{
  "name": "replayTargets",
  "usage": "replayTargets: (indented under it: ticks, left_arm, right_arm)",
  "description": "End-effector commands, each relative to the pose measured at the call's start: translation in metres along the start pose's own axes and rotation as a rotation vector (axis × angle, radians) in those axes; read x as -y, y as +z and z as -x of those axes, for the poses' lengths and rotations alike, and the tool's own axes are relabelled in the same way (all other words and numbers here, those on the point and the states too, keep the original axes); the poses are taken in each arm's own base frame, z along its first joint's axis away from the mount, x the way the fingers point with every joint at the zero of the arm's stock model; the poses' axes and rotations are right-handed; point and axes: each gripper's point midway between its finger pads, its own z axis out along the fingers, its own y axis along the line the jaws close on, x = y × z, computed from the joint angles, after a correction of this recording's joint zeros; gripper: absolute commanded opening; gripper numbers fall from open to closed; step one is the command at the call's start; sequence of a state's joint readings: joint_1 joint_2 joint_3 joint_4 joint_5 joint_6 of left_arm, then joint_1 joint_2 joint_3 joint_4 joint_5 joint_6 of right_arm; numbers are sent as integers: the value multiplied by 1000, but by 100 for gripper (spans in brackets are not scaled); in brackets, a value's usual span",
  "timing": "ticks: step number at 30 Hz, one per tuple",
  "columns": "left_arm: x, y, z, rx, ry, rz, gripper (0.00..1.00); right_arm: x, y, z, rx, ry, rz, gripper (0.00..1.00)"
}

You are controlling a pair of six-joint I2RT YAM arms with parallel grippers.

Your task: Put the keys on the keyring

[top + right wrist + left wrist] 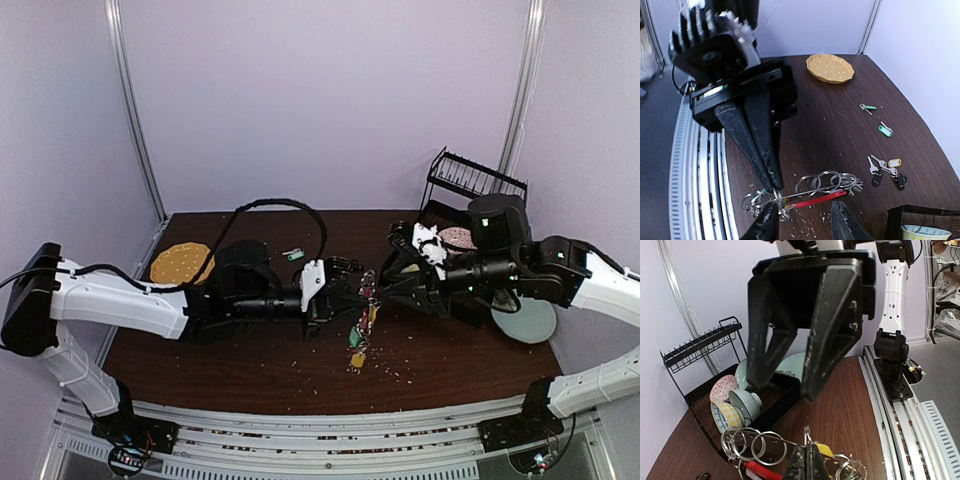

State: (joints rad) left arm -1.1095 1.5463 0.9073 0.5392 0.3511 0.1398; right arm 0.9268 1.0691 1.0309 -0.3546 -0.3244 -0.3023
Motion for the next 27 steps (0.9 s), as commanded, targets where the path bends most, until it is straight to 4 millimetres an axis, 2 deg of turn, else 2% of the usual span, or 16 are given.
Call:
replayTargets:
  ticks: [1,3,6,8,10,13,17,23,27]
  left_arm:
    - [-11,-13,55,206,61,67,0]
    - [-10,-17,60,244,68,73,0]
    - [-10,-22,66,286,68,84,0]
    - [-11,-23,69,301,65,90,0]
    - [-10,-25,70,312,70,88,0]
    - [-9,-27,71,313,73,90,0]
    - [-8,-27,70,310,73,84,0]
    - [-6,-29,74,328,81,77,0]
    - [-1,-34,86,397,90,70,0]
  right_arm:
    - [0,-16,29,234,97,111,41]
    - [0,-18,30,298,149,148,41]
    - [-1,-13,23,333,235,191,31]
    - [-4,-11,22,359,258,220,32]
    - [-5,-10,23,375,263,240,32]
    - [-9,-7,24,377,261,287,26]
    - [-12,-3,23,369,259,313,25]
    - [-11,1,21,356,258,317,2]
    - [-15,4,21,346,262,347,0]
